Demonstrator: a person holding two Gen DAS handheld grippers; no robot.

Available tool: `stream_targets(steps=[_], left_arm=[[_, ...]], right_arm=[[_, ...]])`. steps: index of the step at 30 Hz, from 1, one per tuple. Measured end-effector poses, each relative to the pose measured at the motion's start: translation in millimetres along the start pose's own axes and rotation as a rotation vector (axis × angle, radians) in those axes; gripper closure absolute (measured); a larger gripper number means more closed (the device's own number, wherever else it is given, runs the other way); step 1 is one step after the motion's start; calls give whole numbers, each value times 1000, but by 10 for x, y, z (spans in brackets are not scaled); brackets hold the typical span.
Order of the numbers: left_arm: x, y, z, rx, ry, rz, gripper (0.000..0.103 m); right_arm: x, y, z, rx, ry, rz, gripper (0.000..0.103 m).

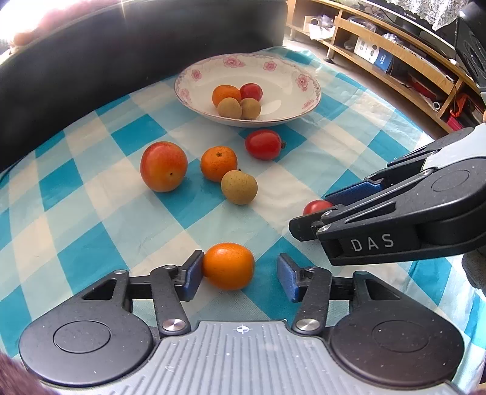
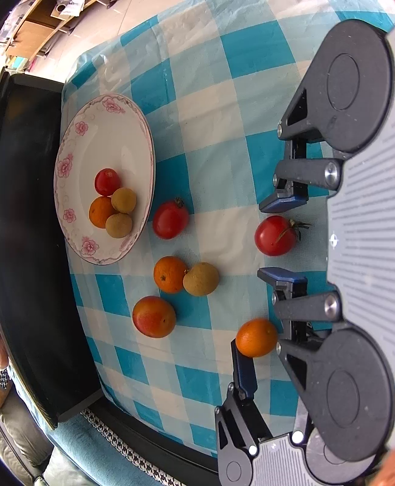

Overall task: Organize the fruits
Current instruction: 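Close the left tool on the mandarin orange while the right tool holds the tomato, then lift the mandarin in the left tool while the right tool lifts the tomato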

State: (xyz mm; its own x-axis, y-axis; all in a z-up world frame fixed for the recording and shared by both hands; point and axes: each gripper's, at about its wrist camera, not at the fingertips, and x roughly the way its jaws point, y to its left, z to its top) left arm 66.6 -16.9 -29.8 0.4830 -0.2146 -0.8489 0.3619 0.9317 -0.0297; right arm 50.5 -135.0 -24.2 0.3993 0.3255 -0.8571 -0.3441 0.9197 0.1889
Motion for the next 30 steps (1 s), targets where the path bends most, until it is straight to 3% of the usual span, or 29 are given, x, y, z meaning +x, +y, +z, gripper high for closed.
stream_targets(steps=[7,12,30], left_arm=[[-6,-6,-22,11,-3,8,47],[-19,33,-24,2,-9,27,59],[-37,-47,33,20,-5,47,60]], right_arm=[[-3,61,-18,-43,1,-31,61],[-13,87,-41,-72,-2,-62,70],[-126,77,-103,-64,-8,-101,71]])
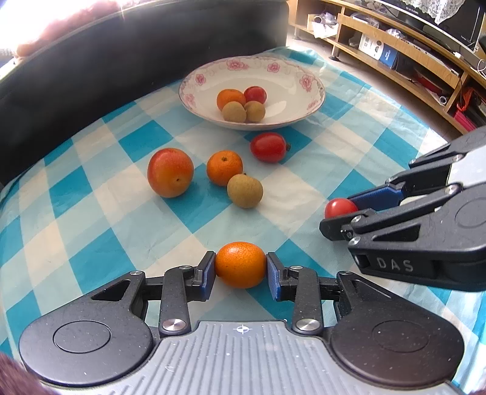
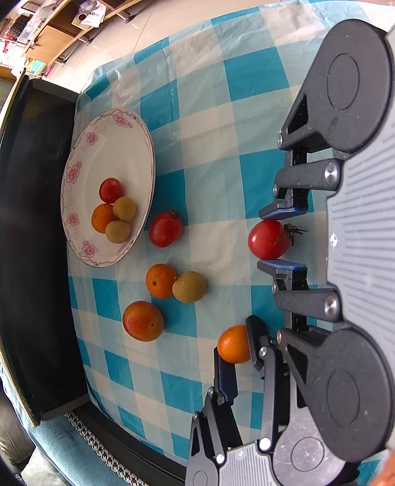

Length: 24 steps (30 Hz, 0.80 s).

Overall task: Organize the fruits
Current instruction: 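Lift the mandarin in the left tool while the right tool lifts the tomato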

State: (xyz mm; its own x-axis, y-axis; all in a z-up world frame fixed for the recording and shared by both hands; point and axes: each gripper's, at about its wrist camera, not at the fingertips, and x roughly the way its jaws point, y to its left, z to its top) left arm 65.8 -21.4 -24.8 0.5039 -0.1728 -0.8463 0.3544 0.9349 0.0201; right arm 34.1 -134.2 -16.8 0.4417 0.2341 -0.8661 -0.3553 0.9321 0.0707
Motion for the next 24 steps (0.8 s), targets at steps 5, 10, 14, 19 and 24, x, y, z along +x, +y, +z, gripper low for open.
stream_targets(steps=[5,10,14,19,24], left_arm=[[-26,-3,17,-1,-8,4,60],[-23,-5,29,-1,-5,5,60],[-23,-5,39,2,-7,8,60],[-32,-7,56,2,-10,8,60],[-45,4,78,-1,-15,11,60]], right_arm=[[-23,2,-17,2,-5,-3,71],[-43,8,-13,0,-12,-2,71],[-55,17,-10,-4,-14,-6,71],[-74,11,-10,0,-20,-8,71],[-102,18,5,0,-32,-8,71]])
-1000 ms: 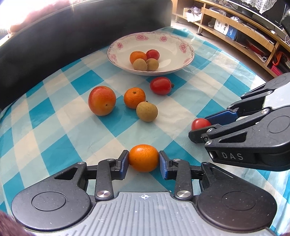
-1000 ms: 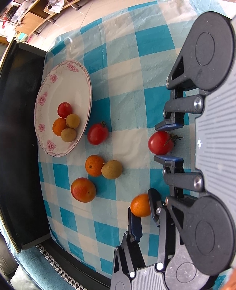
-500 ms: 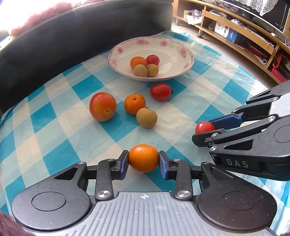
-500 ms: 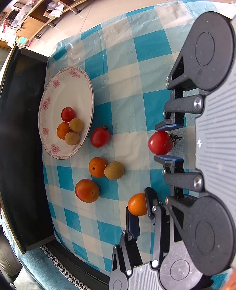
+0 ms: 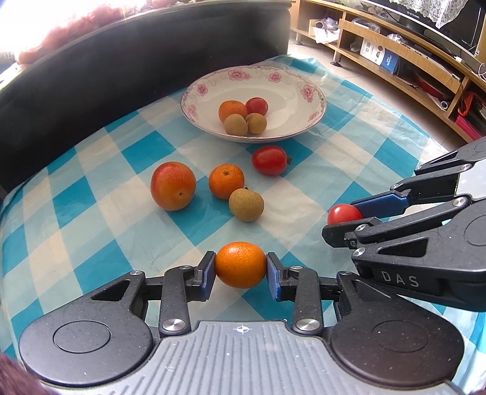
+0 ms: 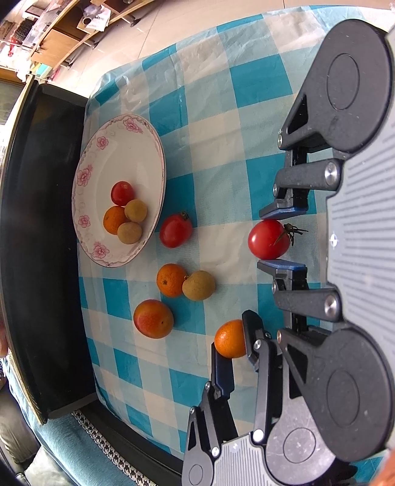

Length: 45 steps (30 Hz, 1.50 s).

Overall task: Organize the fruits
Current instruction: 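Lift the mandarin in the left tool while the right tool lifts the tomato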

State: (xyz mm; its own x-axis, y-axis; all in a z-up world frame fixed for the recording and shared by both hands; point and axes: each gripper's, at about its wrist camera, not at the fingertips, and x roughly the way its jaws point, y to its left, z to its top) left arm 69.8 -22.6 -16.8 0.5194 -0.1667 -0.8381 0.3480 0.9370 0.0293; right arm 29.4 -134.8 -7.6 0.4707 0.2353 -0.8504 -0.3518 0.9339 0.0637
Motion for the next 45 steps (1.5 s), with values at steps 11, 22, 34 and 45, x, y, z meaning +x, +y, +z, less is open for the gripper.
stream_targets(steps=[11,22,34,45], left_arm=[[-25,-13,30,8,-9,9,61],[-55,-22,80,16,-25,15,61],[-46,-55,173,37,-37,24,61],[1,-12,405,17,-61,13,61]], right_arm=[[-41,1,11,-1,-14,-7,71],[-75,-8,18,1,-29,-11,71],[-104,-75,81,15,-46,-18,71],[-120,-217,284,44,-73,-22,71]])
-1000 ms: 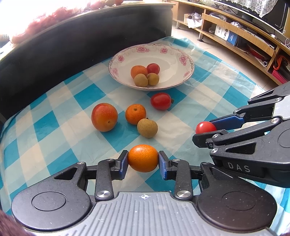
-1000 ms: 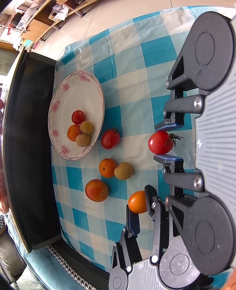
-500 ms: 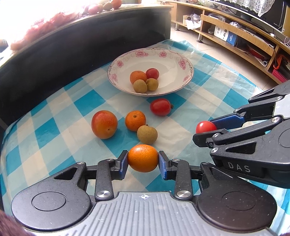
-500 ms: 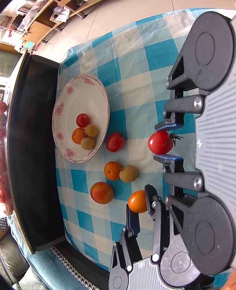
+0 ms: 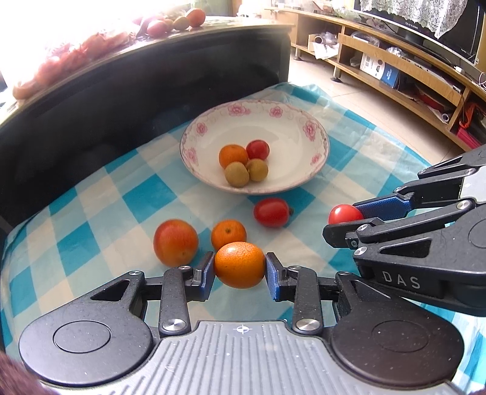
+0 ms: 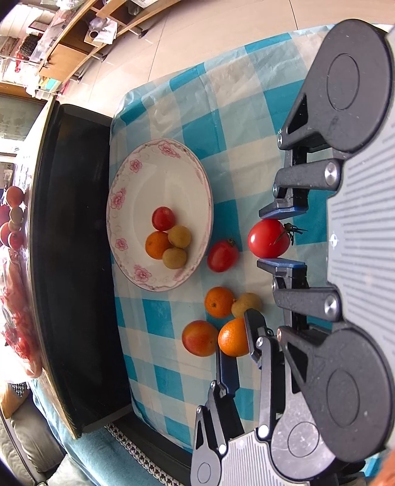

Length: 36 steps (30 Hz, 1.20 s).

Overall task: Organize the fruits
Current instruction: 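Lift the mandarin in the left tool while the right tool lifts the tomato, then carry the mandarin in the left tool while the right tool carries the tomato over the bowl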

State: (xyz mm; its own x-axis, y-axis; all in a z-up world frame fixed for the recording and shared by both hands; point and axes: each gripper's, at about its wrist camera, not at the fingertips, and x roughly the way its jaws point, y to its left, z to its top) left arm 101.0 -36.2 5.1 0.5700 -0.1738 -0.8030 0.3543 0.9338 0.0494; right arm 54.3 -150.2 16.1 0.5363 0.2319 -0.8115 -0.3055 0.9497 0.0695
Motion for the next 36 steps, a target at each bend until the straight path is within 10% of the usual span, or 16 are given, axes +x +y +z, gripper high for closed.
stream_targets(steps=[36], left_arm=[[639,162,703,-16,-26,7,61]], right_arm=[[558,-510,714,69,-31,4,71]])
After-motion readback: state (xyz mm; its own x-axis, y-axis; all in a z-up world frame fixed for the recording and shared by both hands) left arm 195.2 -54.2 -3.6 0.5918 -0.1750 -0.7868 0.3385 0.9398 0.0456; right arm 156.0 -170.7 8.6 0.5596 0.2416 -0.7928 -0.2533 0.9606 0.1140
